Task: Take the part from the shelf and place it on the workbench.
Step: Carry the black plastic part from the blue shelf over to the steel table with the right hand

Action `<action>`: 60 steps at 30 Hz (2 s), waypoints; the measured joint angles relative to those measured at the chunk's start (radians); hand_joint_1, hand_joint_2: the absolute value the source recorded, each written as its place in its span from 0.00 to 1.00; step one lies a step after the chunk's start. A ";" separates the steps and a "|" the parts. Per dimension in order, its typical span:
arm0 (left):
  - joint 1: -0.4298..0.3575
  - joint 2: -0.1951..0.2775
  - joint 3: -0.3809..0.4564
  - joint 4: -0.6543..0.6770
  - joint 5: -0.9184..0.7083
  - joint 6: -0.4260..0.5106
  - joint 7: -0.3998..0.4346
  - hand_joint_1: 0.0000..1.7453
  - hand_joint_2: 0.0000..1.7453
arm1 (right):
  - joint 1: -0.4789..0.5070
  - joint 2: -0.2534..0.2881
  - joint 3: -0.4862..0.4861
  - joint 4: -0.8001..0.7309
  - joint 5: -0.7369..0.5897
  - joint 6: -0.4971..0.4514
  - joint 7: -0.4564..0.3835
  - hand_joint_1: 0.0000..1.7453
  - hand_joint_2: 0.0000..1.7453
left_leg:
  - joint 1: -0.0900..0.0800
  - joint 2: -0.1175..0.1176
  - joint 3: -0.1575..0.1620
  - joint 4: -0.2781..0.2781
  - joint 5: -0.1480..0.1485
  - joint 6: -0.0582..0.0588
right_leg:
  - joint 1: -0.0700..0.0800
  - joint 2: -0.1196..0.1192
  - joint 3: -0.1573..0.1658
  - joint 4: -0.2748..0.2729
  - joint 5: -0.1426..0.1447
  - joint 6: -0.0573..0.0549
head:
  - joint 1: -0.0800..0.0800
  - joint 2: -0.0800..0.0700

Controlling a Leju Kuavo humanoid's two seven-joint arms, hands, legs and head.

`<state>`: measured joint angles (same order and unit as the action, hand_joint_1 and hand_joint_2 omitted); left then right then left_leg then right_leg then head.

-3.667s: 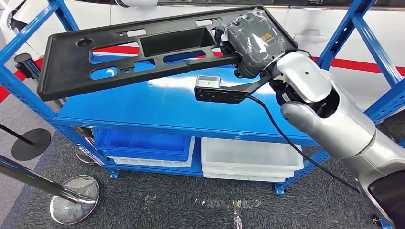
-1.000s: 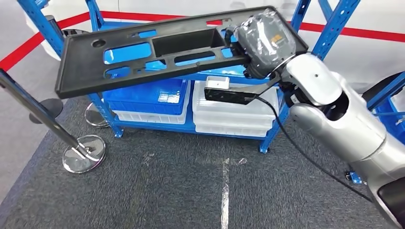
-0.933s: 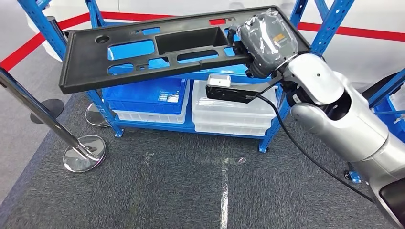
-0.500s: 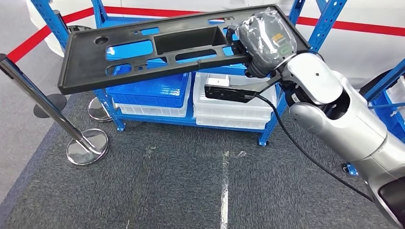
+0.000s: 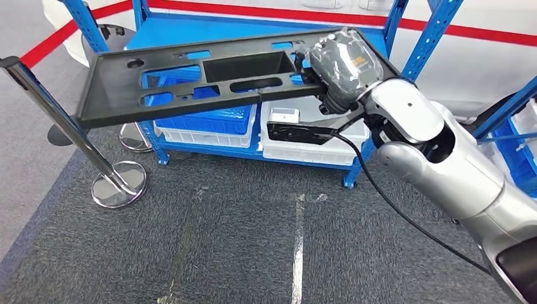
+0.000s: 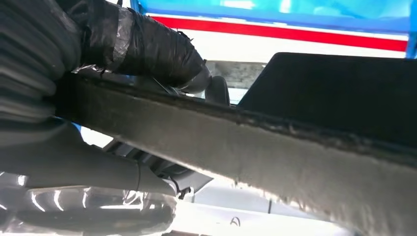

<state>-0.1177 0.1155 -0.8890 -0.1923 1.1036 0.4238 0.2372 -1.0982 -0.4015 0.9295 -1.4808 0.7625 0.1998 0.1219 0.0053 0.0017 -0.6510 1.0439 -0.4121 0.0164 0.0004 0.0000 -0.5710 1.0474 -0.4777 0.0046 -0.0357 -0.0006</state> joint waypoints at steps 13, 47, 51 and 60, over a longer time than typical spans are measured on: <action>-0.001 0.003 -0.001 0.001 0.000 0.000 0.002 0.00 1.00 | 0.001 0.017 0.005 0.014 0.000 0.000 0.003 1.00 1.00 | 0.026 -0.011 0.095 0.043 -0.095 -0.064 | -0.032 -0.010 -0.118 -0.010 0.112 0.007 | 0.000 0.000; -0.003 -0.052 -0.003 -0.002 -0.024 0.083 -0.040 0.00 1.00 | -0.019 0.052 0.019 0.049 0.008 -0.014 0.002 1.00 1.00 | 0.023 -0.014 0.090 0.010 -0.105 -0.037 | -0.021 -0.009 -0.136 0.001 0.126 0.022 | 0.000 0.000; -0.003 -0.070 -0.003 -0.002 -0.023 0.085 -0.041 0.00 1.00 | -0.022 0.057 0.023 0.063 0.008 -0.019 -0.001 1.00 1.00 | 0.024 -0.010 0.064 0.007 -0.072 -0.001 | -0.025 -0.004 -0.184 0.127 0.025 0.034 | 0.006 0.000; 0.000 -0.086 -0.004 -0.002 -0.024 0.086 -0.042 0.00 1.00 | -0.027 0.065 0.026 0.082 0.008 -0.021 -0.003 1.00 1.00 | 0.009 -0.010 0.009 0.006 -0.021 -0.011 | -0.001 -0.003 -0.029 0.005 0.016 -0.001 | 0.009 0.000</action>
<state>-0.1175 0.0290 -0.8927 -0.1938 1.0800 0.5098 0.1953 -1.1249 -0.3364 0.9556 -1.3990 0.7706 0.1790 0.1189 0.0143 -0.0087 -0.6423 1.0500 -0.4327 0.0051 -0.0002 -0.0028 -0.6001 1.0525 -0.4620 0.0038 -0.0263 -0.0008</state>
